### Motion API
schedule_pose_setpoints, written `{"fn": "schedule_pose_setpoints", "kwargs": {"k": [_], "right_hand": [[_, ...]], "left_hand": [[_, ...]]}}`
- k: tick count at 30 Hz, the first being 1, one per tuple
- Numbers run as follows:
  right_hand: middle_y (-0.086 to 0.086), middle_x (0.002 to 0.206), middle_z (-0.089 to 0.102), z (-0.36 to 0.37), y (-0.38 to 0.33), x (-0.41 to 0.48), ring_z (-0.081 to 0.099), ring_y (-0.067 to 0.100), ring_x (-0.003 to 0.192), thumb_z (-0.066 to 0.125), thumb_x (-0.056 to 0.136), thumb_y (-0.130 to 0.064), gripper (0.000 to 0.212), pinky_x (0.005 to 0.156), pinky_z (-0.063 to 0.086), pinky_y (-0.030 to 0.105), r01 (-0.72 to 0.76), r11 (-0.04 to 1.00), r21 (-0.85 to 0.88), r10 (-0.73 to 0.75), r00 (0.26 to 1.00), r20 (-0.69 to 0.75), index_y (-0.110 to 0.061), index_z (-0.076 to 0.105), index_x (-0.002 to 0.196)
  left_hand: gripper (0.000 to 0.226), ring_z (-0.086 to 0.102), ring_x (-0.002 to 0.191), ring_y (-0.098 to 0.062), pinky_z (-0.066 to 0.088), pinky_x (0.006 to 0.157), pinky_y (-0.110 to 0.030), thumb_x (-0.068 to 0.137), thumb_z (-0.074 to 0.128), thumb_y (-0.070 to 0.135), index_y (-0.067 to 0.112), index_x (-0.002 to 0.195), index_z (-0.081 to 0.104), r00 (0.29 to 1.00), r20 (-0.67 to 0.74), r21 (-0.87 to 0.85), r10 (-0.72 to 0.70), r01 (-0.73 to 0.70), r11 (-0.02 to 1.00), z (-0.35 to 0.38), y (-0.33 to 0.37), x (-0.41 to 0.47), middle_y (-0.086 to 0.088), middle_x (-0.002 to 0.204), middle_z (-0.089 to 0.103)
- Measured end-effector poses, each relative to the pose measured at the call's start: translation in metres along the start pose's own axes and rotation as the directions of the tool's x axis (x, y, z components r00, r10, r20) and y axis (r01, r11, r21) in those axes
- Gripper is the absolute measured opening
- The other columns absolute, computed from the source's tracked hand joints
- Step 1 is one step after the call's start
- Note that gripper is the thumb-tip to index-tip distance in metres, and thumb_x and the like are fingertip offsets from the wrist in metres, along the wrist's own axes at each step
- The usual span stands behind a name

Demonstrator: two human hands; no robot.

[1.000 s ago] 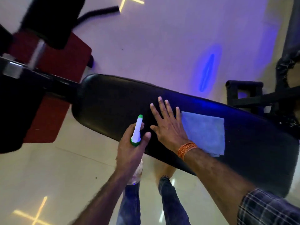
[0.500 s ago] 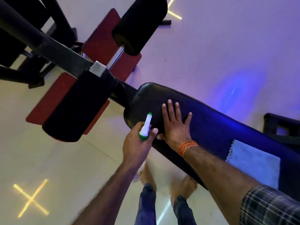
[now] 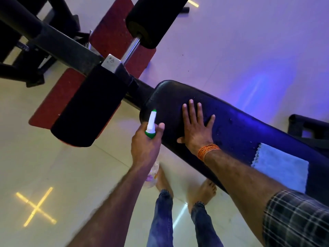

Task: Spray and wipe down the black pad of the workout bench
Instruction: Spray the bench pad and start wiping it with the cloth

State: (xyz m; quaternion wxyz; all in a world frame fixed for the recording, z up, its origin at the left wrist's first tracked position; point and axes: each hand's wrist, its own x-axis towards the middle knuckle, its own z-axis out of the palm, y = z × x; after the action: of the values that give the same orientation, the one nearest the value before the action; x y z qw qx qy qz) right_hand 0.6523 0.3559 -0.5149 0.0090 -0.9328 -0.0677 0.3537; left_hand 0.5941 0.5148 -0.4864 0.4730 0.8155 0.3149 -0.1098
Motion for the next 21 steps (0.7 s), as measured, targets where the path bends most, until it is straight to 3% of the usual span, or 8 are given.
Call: {"fn": "schedule_pose_setpoints", "kwargs": {"k": [2, 6, 9, 12, 17, 21], "right_hand": [[0.004, 0.164, -0.042, 0.001, 0.0, 0.0, -0.033, 0.031, 0.154, 0.073, 0.089, -0.053, 0.129, 0.119, -0.004, 0.075, 0.002, 1.0, 0.016, -0.002, 1.0, -0.008, -0.019, -0.031, 0.157], [0.003, 0.166, -0.038, 0.001, 0.004, -0.003, -0.03, 0.03, 0.155, 0.074, 0.088, -0.052, 0.128, 0.12, -0.003, 0.075, 0.032, 0.998, 0.051, -0.029, 0.998, -0.051, -0.019, -0.026, 0.16], [0.003, 0.17, -0.03, 0.004, 0.013, -0.012, -0.024, 0.03, 0.158, 0.07, 0.089, -0.055, 0.122, 0.121, -0.002, 0.072, 0.083, 0.994, 0.077, -0.073, 0.99, -0.123, -0.019, -0.02, 0.162], [0.002, 0.172, -0.024, 0.016, 0.028, -0.026, -0.019, 0.028, 0.159, 0.064, 0.093, -0.06, 0.114, 0.125, -0.001, 0.066, 0.115, 0.99, 0.087, -0.098, 0.978, -0.182, -0.019, -0.016, 0.164], [0.001, 0.171, -0.026, 0.034, 0.067, -0.054, -0.02, 0.027, 0.159, 0.062, 0.093, -0.061, 0.113, 0.125, -0.001, 0.064, 0.035, 0.991, 0.131, -0.012, 0.985, -0.172, -0.018, -0.015, 0.164], [0.002, 0.171, -0.026, 0.042, 0.097, -0.072, -0.018, 0.026, 0.16, 0.062, 0.092, -0.061, 0.114, 0.126, 0.005, 0.063, -0.027, 0.991, 0.132, 0.049, 0.985, -0.165, -0.016, -0.014, 0.164]], "left_hand": [[0.031, 0.073, 0.075, -0.028, 0.058, 0.071, -0.038, 0.093, 0.062, 0.064, 0.033, 0.091, 0.063, 1.0, -0.007, 0.013, -0.026, 0.026, 1.0, -0.007, -0.008, -0.006, 0.009, 0.073, 0.063], [0.028, 0.07, 0.07, -0.028, 0.061, 0.074, -0.047, 0.094, 0.062, 0.06, 0.033, 0.089, 0.061, 1.0, 0.018, 0.051, -0.015, 0.014, 0.999, -0.014, -0.022, -0.018, 0.007, 0.073, 0.064], [0.026, 0.067, 0.067, -0.027, 0.057, 0.07, -0.042, 0.094, 0.065, 0.058, 0.036, 0.083, 0.061, 0.997, 0.079, 0.07, -0.001, -0.005, 0.998, -0.009, -0.022, -0.028, 0.01, 0.063, 0.06], [0.017, 0.064, 0.062, -0.022, 0.057, 0.065, -0.039, 0.09, 0.067, 0.058, 0.041, 0.087, 0.064, 0.99, 0.138, 0.015, 0.038, -0.04, 0.999, 0.006, -0.015, -0.038, 0.012, 0.067, 0.065], [0.035, 0.07, 0.07, -0.025, 0.061, 0.072, -0.051, 0.082, 0.062, 0.068, 0.034, 0.093, 0.065, 0.969, 0.223, 0.036, 0.102, -0.113, 0.993, 0.046, 0.007, -0.049, 0.01, 0.07, 0.067], [0.028, 0.071, 0.069, -0.024, 0.061, 0.07, -0.05, 0.086, 0.068, 0.061, 0.033, 0.091, 0.064, 0.955, 0.256, 0.039, 0.151, -0.166, 0.985, 0.077, 0.027, -0.056, 0.01, 0.069, 0.066]]}}
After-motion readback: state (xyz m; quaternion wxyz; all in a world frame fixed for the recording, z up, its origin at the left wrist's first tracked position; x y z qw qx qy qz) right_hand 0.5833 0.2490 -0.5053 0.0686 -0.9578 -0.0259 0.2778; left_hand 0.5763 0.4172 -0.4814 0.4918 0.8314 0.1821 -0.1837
